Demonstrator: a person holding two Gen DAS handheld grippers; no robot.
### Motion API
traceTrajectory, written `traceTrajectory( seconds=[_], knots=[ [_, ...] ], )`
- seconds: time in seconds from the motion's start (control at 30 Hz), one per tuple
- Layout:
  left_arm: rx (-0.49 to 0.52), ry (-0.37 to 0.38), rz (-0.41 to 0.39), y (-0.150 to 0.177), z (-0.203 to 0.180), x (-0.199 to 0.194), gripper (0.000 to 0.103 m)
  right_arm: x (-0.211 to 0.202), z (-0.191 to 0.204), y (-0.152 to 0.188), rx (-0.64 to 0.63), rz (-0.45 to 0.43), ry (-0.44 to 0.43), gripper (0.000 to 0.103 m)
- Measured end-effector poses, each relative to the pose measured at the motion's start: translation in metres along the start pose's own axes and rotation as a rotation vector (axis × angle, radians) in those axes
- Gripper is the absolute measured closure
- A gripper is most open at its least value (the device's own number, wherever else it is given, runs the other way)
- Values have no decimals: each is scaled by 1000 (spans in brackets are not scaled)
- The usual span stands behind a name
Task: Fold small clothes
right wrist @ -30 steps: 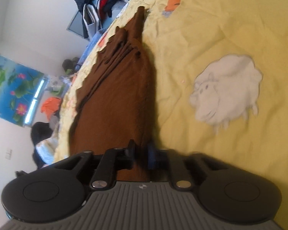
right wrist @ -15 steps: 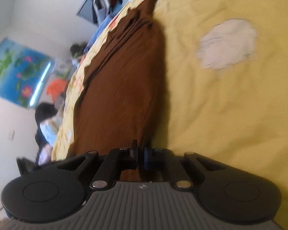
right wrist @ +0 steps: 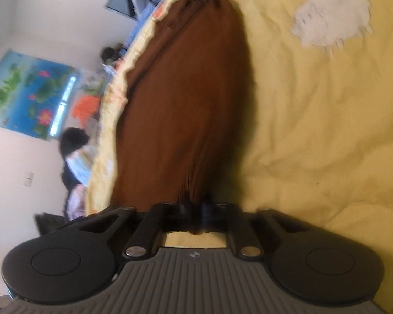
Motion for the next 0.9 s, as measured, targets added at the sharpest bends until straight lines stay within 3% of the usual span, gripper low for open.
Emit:
traceTrajectory(
  seconds=[0.13, 0.17, 0.23, 0.27, 0.33, 0.37, 0.4, 0.43, 0.5, 0.57, 0.6, 0.67, 0.73, 0.8, 0.9],
  knots=[
    [37, -42, -53, 0, -4, -32, 99, -26, 12, 5, -48, -52, -13, 89],
    [54, -81, -57, 2, -2, -36, 99, -35, 11, 10, -55, -63, -6, 90],
    [69, -133, -12, 7, 6, -23, 99, -42, -4, 17, -25, -54, 47, 90],
    [68, -138, -17, 8, 11, -17, 99, -37, -15, 20, -2, -38, 78, 97],
    [74, -133, -24, 6, 10, -21, 98, -34, -27, 21, 40, -50, 6, 96],
    [79, -123, -22, 4, 8, -26, 95, -34, -27, 20, 50, -58, 1, 92],
    [86, -120, -39, 1, 6, -35, 95, -36, -23, 19, 53, -65, 6, 80],
    [97, -148, -63, -3, 4, -47, 90, -39, -18, 16, 42, -73, 23, 76],
    [148, -277, -155, -21, -7, -69, 73, -54, -1, 5, -26, -140, 97, 53],
    [200, -404, -324, -44, -24, -84, 26, -61, 23, -17, -146, -215, 208, 53],
    [226, -435, -412, -57, -37, -85, 19, -59, 36, -30, -198, -251, 261, 52],
    [303, -423, -531, -83, -68, -68, 17, -41, 59, -65, -275, -308, 331, 49],
    [332, -451, -547, -114, -93, -29, 17, -8, 77, -102, -343, -345, 355, 47],
    [348, -459, -483, -140, -108, 19, 17, 30, 86, -140, -372, -364, 404, 37],
    [337, -547, -349, -157, -109, 84, 17, 82, 81, -182, -341, -344, 535, 31]
  ],
)
Point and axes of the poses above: each gripper's, at about its wrist camera, not at the fingertips, and x roughly the way its jaws point, z to its left, y to its underside, the point moved 4 cm from there along x, roughly the way its jaws point, and after that the axes turned 11 degrees about z, right-handed, at the moved point
